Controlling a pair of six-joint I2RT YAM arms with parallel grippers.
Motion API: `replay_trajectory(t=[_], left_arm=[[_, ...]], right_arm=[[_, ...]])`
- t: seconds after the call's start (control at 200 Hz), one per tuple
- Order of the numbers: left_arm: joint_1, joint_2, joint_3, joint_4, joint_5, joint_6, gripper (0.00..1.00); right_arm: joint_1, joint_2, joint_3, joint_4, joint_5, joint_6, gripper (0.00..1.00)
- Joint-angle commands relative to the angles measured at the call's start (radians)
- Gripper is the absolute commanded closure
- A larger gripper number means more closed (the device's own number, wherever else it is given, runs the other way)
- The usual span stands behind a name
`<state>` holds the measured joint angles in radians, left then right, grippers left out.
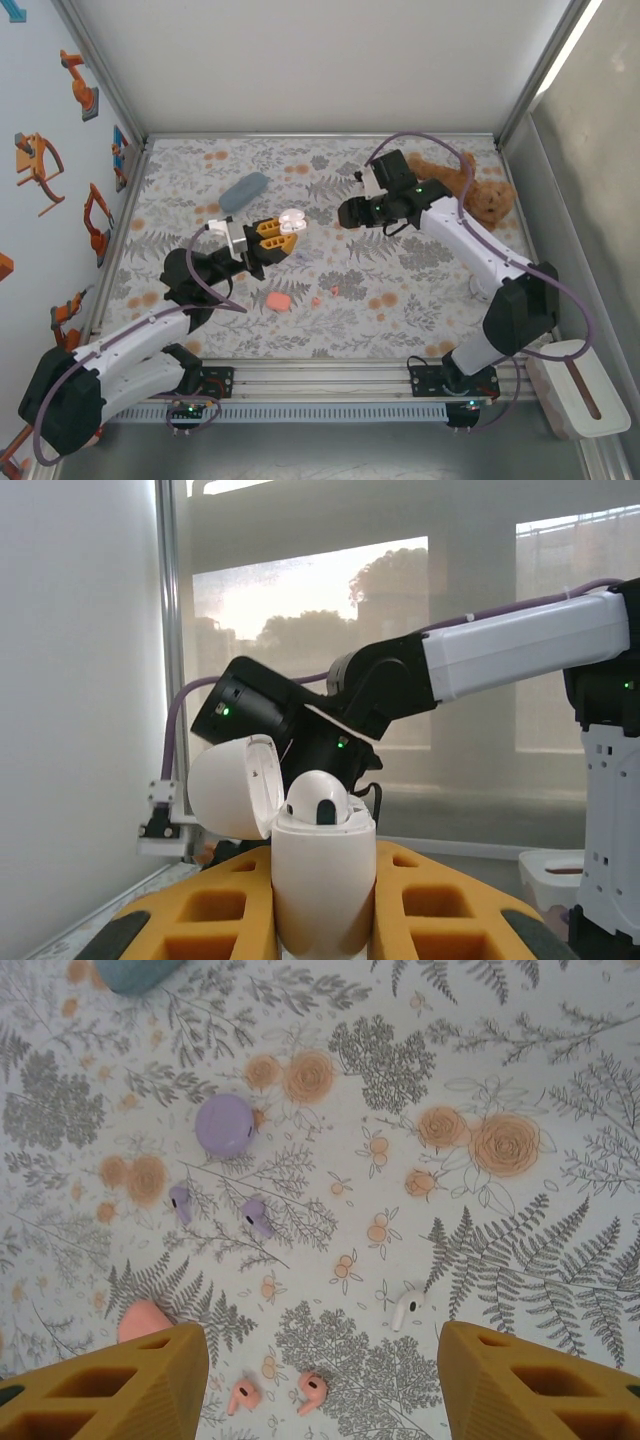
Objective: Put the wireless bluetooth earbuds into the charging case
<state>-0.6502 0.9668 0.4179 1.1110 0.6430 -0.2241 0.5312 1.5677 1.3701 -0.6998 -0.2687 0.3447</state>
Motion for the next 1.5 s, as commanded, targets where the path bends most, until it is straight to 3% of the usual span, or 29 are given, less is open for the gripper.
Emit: replay_trajectory(t=[0.0,0.245,0.671,1.492], left_arm=[[-0.003,-0.029,-0.005,0.003,-0.006,0.003,1.00],[-0.003,-0.047,-0.002,-0.035,-0.012,0.021,1.00],[-0.003,-0.064,0.004,-0.089,-0.015,0.042,1.00],[-0.004,-0.122,-0.002,-0.168,-0.020,0.070,1.00]], right_arm=[[-0.006,0.052,0.025,-0.073,0.013,0.002,0.40],[-0.001,0.187,0.039,-0.141,0.059,-0.023,0.45],[0.007,0.322,0.012,-0.100,0.024,-0.011,0.58],[0.032,0.440,0.032,-0.064,0.013,0.002,0.67]])
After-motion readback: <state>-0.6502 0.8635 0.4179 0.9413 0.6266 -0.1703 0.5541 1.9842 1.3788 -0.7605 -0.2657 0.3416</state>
